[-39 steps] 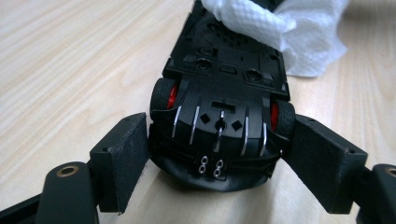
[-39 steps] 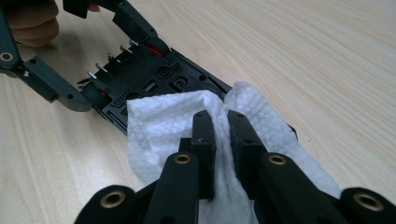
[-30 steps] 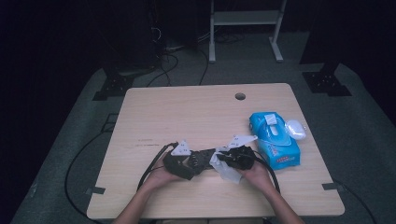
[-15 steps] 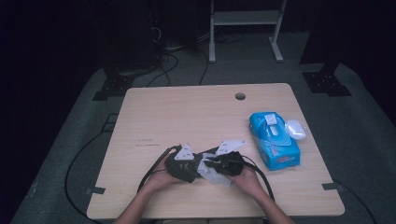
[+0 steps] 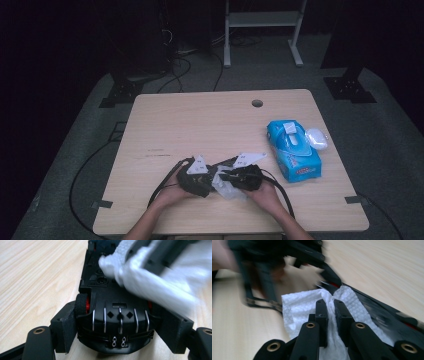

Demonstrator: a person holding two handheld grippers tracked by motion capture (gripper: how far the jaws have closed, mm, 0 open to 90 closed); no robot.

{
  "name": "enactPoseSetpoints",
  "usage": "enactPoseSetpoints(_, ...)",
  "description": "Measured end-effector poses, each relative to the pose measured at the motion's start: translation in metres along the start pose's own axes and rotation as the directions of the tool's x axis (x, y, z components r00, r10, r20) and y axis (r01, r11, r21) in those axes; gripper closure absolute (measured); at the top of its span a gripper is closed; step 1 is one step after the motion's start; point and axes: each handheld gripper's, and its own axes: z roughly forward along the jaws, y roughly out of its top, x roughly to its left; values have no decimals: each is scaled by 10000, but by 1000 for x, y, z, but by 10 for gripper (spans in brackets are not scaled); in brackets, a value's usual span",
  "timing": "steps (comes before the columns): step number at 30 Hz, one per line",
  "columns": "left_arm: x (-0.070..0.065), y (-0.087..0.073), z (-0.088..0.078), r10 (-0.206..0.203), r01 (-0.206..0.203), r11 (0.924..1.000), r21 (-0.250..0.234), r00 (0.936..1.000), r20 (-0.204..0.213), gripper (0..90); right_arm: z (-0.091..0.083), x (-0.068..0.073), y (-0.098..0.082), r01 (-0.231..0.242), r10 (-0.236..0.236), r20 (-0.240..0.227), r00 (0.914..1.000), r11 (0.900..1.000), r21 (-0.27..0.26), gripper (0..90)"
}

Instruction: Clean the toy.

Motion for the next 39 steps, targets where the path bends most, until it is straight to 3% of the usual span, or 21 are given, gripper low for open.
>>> enactPoseSetpoints(1,0,0,-1,13,-13,10000,25,10000,25,248,3,4,2,52,-51,-306,9995,10000,15,821)
enactPoseSetpoints(3,-1,-1,-2,-19,19,10000,-24,10000,53,247,5,8,5,326,-324,-260,9991,9994,92,821)
enactPoseSetpoints(5,0,-1,-3,62,-62,10000,-36,10000,60,248,2,3,4,162,-161,-90,9998,9998,105,821)
enactPoseSetpoints(8,-1,-1,-4,118,-118,9999,-8,9999,81,248,-6,-11,-2,-178,163,708,9974,9996,202,821)
enactPoseSetpoints(10,-2,-1,-4,120,-120,9999,-9,9999,91,248,-9,-15,-5,-430,416,785,9960,9989,168,821)
enactPoseSetpoints(12,-2,0,-4,88,-88,10000,-19,9999,96,247,-7,-10,-4,-536,533,489,9974,9985,54,821)
enactPoseSetpoints(13,-2,0,-4,143,-144,9999,69,9999,82,248,-4,-5,-3,-474,474,262,9985,9989,-32,821)
enactPoseSetpoints(15,-3,-3,-4,108,-109,9999,65,9999,131,247,2,5,-1,-36,39,241,9997,10000,-91,820)
enactPoseSetpoints(16,-3,-3,-4,23,-23,10000,2,9998,178,248,3,7,0,-92,92,-124,9999,10000,-29,820)
enactPoseSetpoints(17,-3,-3,-5,64,-63,10000,-32,9998,176,247,3,8,1,-37,37,-76,10000,10000,-25,820)
enactPoseSetpoints(19,-3,-2,-6,128,-127,9999,-53,9997,184,247,0,3,0,-3,3,170,9999,10000,-1,820)
enactPoseSetpoints(23,-3,-3,-7,95,-94,9999,-69,9996,280,248,-14,-20,-9,-676,656,1291,9895,9976,112,821)
enactPoseSetpoints(26,-3,-3,-7,161,-160,9999,-25,9995,262,248,-19,-30,-14,-1152,1139,1467,9826,9933,3,821)
enactPoseSetpoints(30,-5,-3,-7,203,-202,9998,-14,9994,291,247,-9,-13,-9,-774,779,783,9939,9970,-99,820)
enactPoseSetpoints(33,-4,-3,-8,235,-236,9997,17,9992,312,248,-8,-9,-6,-353,347,876,9955,9994,56,818)
enactPoseSetpoints(36,-5,-3,-9,267,-267,9996,12,9992,309,248,-15,-21,-12,-697,676,1405,9878,9975,102,818)
enactPoseSetpoints(39,-4,-4,-9,276,-277,9996,1,9991,317,248,-24,-37,-19,-1153,1111,1948,9745,9933,103,819)
